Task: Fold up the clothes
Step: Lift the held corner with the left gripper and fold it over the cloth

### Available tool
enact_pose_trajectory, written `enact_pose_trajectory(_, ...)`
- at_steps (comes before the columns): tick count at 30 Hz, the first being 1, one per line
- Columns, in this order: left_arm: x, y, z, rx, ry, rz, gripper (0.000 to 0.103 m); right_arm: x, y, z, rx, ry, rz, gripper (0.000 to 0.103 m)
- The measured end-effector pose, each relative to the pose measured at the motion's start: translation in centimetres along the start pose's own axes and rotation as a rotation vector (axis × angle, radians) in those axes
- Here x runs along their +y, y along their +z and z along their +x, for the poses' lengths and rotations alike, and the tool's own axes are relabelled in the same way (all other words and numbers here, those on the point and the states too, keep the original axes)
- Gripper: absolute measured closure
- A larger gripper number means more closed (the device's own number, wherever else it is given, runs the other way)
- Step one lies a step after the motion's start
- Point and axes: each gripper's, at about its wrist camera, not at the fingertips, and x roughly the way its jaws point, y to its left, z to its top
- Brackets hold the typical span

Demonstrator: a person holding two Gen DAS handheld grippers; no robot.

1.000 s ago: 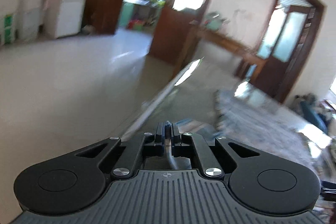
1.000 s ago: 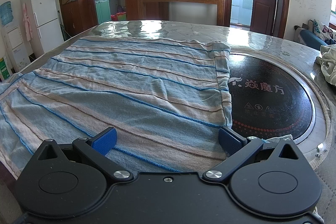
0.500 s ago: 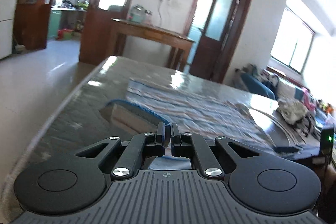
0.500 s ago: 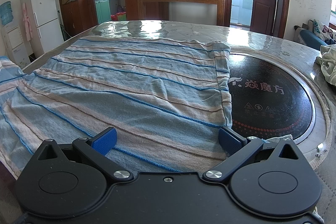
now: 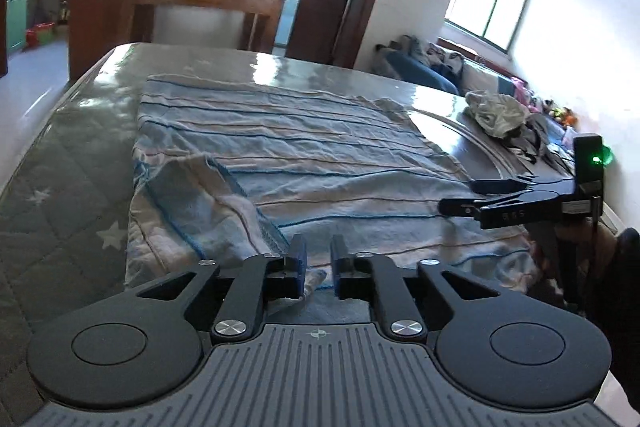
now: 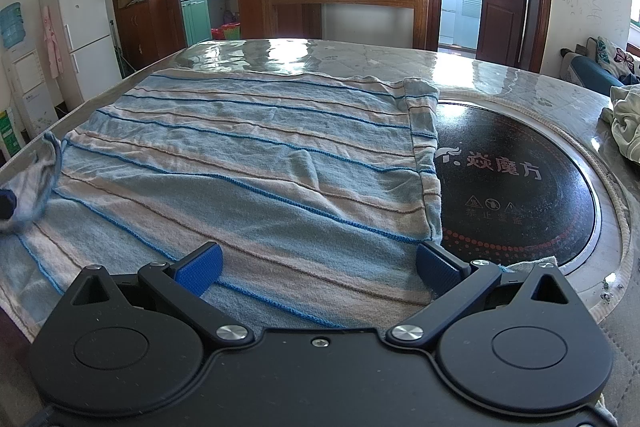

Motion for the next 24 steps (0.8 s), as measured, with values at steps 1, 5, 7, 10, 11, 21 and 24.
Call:
enact_pose_trajectory(1,0.2,0.2,-0.2,-0.008,0.001,0.002,0.076,0.0,0.0,0.0,0.0,0.0,0.0,0.0)
enact_pose_trajectory(5,1.2,1.6,-0.9,-0.064,0.049,-0.001,0.076,0.0,0.0,0.0,0.0,0.0,0.0,0.0)
enact_pose_trajectory(7,2.0,2.3,-0.6,-0.07,0.079,-0.016,0.076,0.0,0.0,0.0,0.0,0.0,0.0,0.0)
enact_pose_trajectory(10,3.9,3.2,0.6,-0.056,0.13,-0.059,0.082,0.0,0.0,0.0,0.0,0.0,0.0,0.0)
enact_pose_trajectory(11,4.3,3.4,0.9,-0.049,0.143,-0.068,0.083,-0.1,0.0,0.0,0.0,0.0,0.0,0.0)
enact_pose_trajectory(21,6.3,3.9,5.3,0.044,0.182,-0.061,0.085,0.0,0.0,0.0,0.0,-0.001,-0.001,0.0)
enact_pose_trajectory(24,5.7,3.9,6.0,0.046,0.193,-0.014,0.085,0.0,0.0,0.0,0.0,-0.001,-0.001,0.0)
